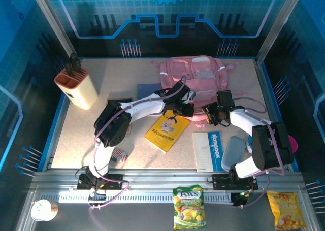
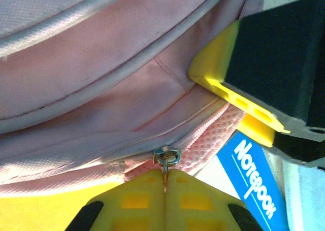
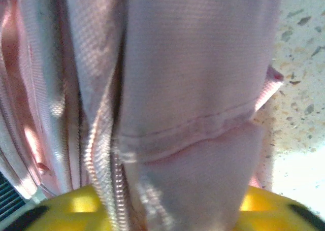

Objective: Pack books, pencil case, and school supplies into a backpack

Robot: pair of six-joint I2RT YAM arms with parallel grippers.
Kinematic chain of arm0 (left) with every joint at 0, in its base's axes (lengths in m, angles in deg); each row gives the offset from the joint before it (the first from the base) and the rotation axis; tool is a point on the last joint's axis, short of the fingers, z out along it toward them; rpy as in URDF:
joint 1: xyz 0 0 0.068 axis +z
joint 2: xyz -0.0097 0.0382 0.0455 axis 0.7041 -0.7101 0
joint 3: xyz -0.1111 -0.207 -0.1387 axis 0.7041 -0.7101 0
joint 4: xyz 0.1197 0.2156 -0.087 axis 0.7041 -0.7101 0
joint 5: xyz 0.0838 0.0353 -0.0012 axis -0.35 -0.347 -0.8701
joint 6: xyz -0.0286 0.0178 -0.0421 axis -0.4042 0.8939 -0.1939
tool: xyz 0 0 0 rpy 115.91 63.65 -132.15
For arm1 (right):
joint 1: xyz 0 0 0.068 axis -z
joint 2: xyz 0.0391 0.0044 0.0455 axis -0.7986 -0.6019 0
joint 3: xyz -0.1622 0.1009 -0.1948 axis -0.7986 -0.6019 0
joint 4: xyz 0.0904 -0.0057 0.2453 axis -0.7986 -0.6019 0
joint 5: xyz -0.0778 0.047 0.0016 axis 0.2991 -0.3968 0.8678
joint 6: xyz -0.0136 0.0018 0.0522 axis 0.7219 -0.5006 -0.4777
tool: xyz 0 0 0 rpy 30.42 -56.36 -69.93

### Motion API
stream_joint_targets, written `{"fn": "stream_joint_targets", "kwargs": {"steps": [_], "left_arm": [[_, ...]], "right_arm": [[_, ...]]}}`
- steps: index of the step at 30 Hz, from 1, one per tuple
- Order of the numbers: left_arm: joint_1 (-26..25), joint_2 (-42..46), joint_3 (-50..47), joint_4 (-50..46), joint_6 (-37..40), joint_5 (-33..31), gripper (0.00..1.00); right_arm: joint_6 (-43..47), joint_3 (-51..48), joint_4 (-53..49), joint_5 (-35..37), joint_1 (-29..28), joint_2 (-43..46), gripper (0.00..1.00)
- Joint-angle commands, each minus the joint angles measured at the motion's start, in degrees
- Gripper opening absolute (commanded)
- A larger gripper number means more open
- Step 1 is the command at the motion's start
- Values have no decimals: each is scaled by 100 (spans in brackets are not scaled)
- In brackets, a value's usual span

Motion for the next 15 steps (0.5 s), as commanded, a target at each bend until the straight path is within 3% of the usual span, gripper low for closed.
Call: {"fn": "stream_joint_targets", "kwargs": {"steps": [1,5,15], "left_arm": [[133,90,160,-533,444,-360,0],[379,236,17,-662,741,-564,0],[1170,49,-45,-540,1236,-901,0]], "right_arm": [[305,200,-145,473,67,317,32],[651,346,-273,561,231,644,27],[1209,931,-483,172,681,1106,27]]}}
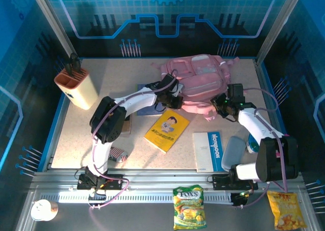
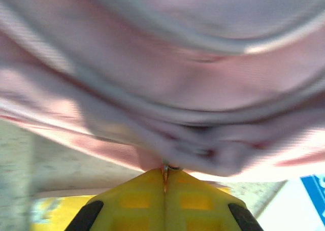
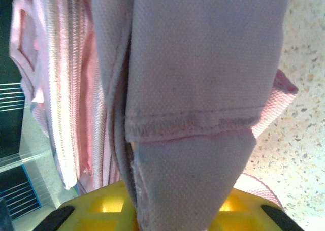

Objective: Pack books, pencil case, and school supplies into a backpack

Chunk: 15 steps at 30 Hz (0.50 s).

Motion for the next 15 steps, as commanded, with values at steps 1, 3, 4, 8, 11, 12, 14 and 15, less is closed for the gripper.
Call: {"fn": "stream_joint_targets", "kwargs": {"steps": [1,3,4,8,11,12,14,15], "left_arm": [[392,1,-14,-241,288,-438,0],[526,-91,90,-168,340,-532,0],[596,-145,161,-149,353,-604,0],[875,-464,685,-209,277,-825,0],[1031,-734,1195,-282,48,-760,0],[1048,-799,1298,-204,6,-772,0],[1058,-924,1483,-84,-23,-846,0],[1055,-1001,1602,-70,-28,-895,0]], "right_arm": [[314,413,10,-8,161,295,27],[334,448,17,-81,168,312,27],[348,460,19,-109,172,310,27],[327,440,54,-221,171,314,27],[280,393,110,-270,171,326,27],[261,370,145,-287,172,340,27],[206,326,228,-318,149,334,27],[158,293,291,-343,124,331,27]]}}
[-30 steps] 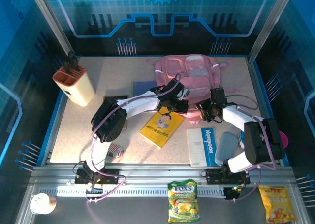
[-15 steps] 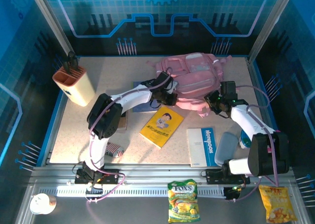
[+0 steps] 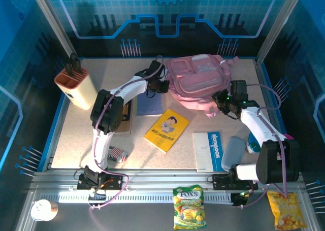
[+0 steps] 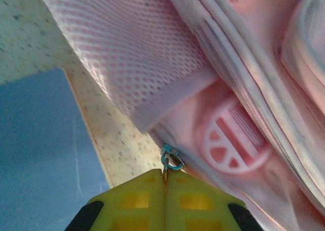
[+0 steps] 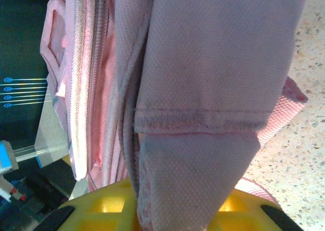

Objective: Pack books, pencil case, and school supplies into a backpack

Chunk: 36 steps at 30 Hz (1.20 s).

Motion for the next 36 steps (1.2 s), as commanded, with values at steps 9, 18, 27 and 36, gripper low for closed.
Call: {"fn": "stream_joint_targets", "kwargs": {"steps": [9,18,27,36], "left_arm": [[158,213,412,-273,-308,-568,39],[204,2004,-1881,145,-876,-467,68],[201,3005,-3348,46,-832,228,76],[177,3418,-4327,347,-1086,864,94]], "right_arm": [[-467,23,1072,-136,-460,-378,28],[-300,498,1359,-107,-858,-1602,37],[1075,186,219,-214,-983,-847,73],[1147,-653,-425,521,-2113,137,76]]}}
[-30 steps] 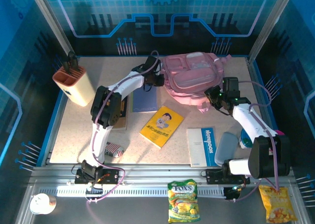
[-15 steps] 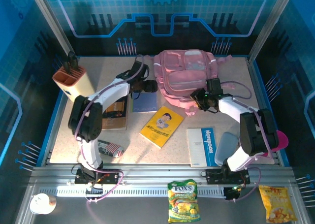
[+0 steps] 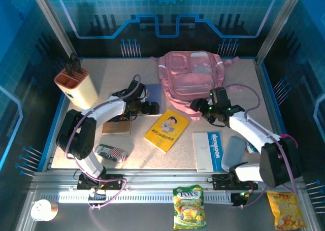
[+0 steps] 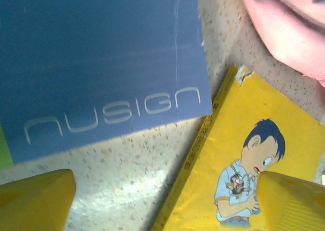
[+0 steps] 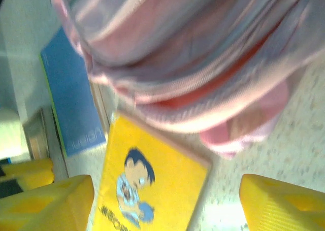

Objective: Pack books, pencil case, and school supplies into a backpack

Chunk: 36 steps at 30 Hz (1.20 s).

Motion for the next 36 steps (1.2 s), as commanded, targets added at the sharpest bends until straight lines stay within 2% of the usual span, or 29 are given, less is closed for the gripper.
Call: {"fn": "stream_joint_targets", "kwargs": {"steps": [1,6,10,15,28,36], "left_arm": [[-4,275,-257,219,-184,431,94],[-50,256,-481,350,-242,656,92],[-108,73,-485,312,-268,797,86],[-316,-97,-346,159,-335,629,79],[-472,-503,-194,-60,-359,763,67],[-702,-404,-515,200,-725,1479,50]], "right_arm": [[63,-201,-382,405,-556,-24,75],[-192,-97,-366,623,-1150,-554,71],[-364,27,-256,495,-1337,-1054,65],[-453,81,-5,364,-1462,-1453,54],[-286,295,50,407,-1447,-1962,29],[-119,315,182,414,-1236,-1979,26]]}}
